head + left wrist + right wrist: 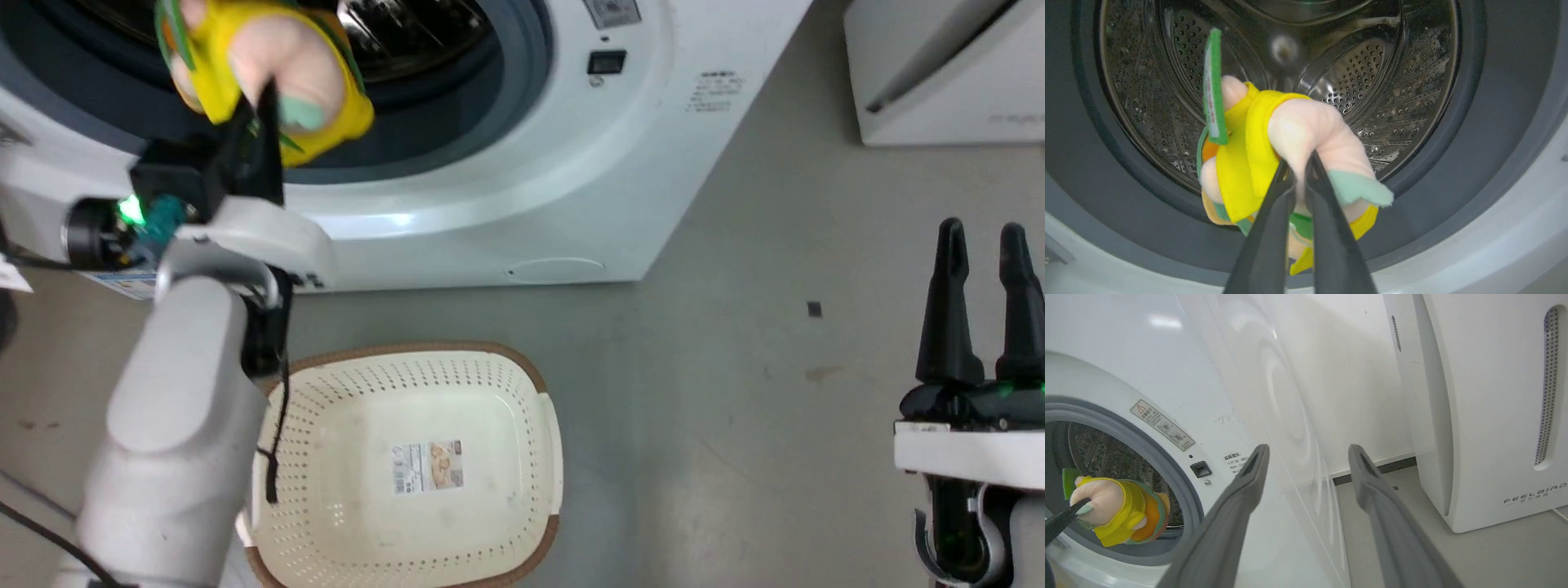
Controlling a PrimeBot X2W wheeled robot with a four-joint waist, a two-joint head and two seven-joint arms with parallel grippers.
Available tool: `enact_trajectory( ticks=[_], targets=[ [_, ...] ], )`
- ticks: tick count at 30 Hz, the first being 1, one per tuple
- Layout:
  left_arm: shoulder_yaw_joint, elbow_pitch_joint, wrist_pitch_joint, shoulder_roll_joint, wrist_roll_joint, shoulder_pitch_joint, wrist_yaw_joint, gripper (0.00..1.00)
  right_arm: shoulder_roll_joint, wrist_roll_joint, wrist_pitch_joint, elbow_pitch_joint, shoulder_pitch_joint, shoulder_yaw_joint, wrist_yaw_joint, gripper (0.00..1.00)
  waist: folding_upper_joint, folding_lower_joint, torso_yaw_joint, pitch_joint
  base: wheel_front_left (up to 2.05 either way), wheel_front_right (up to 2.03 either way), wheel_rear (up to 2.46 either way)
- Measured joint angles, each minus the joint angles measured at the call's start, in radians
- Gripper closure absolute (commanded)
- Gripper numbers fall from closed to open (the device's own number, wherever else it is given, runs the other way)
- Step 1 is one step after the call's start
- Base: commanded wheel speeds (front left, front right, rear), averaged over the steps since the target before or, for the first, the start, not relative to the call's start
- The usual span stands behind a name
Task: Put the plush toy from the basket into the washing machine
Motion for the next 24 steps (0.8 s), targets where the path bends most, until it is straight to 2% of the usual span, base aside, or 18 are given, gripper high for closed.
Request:
enact_trajectory(
  ticks=[10, 24],
  targets=[
    [0.096, 0.043, 0.0, 0.034, 0.049, -0.189, -0.019, 1.0, 0.0, 0.02, 0.0, -0.008, -0.063, 0.014, 0.0, 0.0, 0.0, 0.0, -0.073, 0.132, 0.0, 0.0, 0.0],
    [0.171, 0.177, 0.0, 0.096, 0.087, -0.443, -0.038, 1.0, 0.0, 0.047, 0.0, -0.017, -0.114, 0.029, 0.0, 0.0, 0.0, 0.0, -0.168, 0.274, 0.0, 0.0, 0.0]
  ],
)
